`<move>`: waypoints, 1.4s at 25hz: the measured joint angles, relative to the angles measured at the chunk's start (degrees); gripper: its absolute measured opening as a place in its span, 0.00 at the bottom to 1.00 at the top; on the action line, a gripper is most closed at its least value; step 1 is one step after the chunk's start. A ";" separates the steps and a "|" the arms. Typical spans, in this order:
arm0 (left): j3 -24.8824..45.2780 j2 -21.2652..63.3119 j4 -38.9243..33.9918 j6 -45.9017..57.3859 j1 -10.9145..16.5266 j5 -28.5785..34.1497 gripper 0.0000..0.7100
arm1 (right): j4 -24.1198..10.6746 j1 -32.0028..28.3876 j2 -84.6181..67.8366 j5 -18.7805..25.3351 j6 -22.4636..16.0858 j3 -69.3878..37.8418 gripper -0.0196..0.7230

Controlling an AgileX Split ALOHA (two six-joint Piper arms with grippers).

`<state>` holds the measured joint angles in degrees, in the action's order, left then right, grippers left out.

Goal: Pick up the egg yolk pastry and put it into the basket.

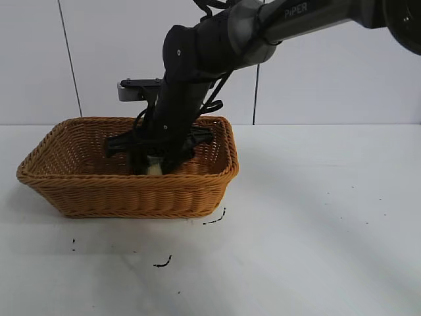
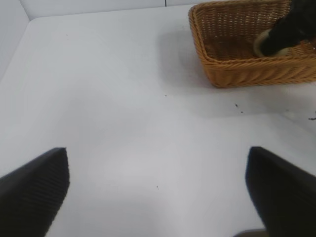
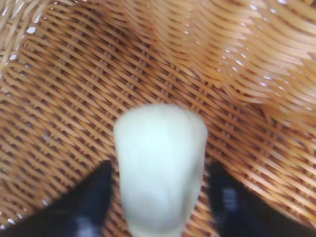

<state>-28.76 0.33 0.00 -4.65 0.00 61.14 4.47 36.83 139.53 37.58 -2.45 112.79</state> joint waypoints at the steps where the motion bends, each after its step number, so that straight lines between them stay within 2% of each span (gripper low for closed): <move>1: 0.00 0.00 0.00 0.00 0.00 0.00 0.98 | -0.18 0.00 -0.79 0.96 0.00 0.31 0.87; 5: 0.00 0.00 0.00 0.00 0.00 0.00 0.98 | -0.83 0.00 -4.72 5.86 0.00 3.78 0.95; 12: 0.00 0.00 0.00 0.00 0.00 0.00 0.98 | -1.39 -1.36 -10.16 17.11 -0.02 12.98 0.96; 16: 0.00 0.00 0.00 0.00 0.00 0.00 0.98 | -3.38 -3.88 -10.30 21.75 -0.02 16.28 0.96; 21: 0.00 0.00 0.00 0.00 0.00 0.00 0.98 | -6.64 -10.85 -10.30 24.69 -0.02 16.69 0.96; 28: 0.00 0.00 0.00 0.00 0.00 0.00 0.98 | -7.15 -24.52 -10.30 26.89 -0.02 16.73 0.96; 35: 0.00 0.00 0.00 0.00 0.00 0.00 0.98 | -7.11 -32.67 -10.30 31.37 -0.02 16.84 0.96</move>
<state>-28.76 0.33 0.00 -4.65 0.00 61.14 -2.64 4.16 129.23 68.96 -2.47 129.63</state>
